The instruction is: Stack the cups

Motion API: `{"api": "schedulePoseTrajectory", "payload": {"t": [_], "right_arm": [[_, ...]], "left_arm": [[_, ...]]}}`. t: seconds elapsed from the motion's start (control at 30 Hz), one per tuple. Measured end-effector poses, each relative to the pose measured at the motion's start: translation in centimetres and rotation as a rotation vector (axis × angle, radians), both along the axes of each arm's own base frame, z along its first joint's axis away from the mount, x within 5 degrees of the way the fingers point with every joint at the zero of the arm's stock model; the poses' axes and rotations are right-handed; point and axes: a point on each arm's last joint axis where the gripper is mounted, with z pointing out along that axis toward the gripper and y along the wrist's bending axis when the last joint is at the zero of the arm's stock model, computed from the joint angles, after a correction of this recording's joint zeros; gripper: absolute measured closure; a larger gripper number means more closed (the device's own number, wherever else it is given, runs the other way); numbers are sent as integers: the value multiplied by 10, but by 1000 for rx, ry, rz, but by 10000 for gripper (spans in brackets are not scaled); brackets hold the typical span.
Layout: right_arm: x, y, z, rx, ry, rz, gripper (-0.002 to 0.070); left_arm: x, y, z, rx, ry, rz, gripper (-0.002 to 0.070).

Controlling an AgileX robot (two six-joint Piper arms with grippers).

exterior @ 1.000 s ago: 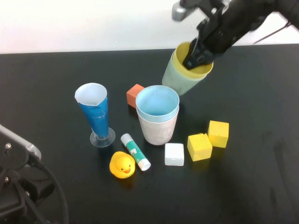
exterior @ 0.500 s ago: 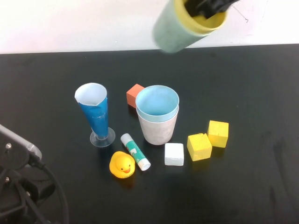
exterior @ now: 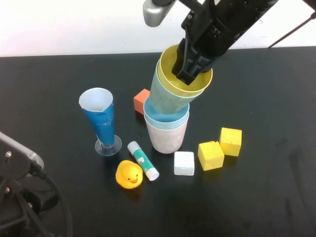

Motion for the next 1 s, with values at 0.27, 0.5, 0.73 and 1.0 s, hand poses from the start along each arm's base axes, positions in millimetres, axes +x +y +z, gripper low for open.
{"api": "schedulePoseTrajectory", "payload": {"t": [0.27,0.5,0.73,1.0], "right_arm": [[1,1,-2,3,12,-14,610],[1,1,-2,5,15,-20,542],[2,1,-2,1,12,-21,526],[-15,-11,27,44,-43,-27,526]], "left_arm": [[0,0,0,-2,1,0,676],[0,0,0,-13,5,10,676],[0,0,0,-14,6,11,676],[-1,1,1,-24,0,25,676]]}}
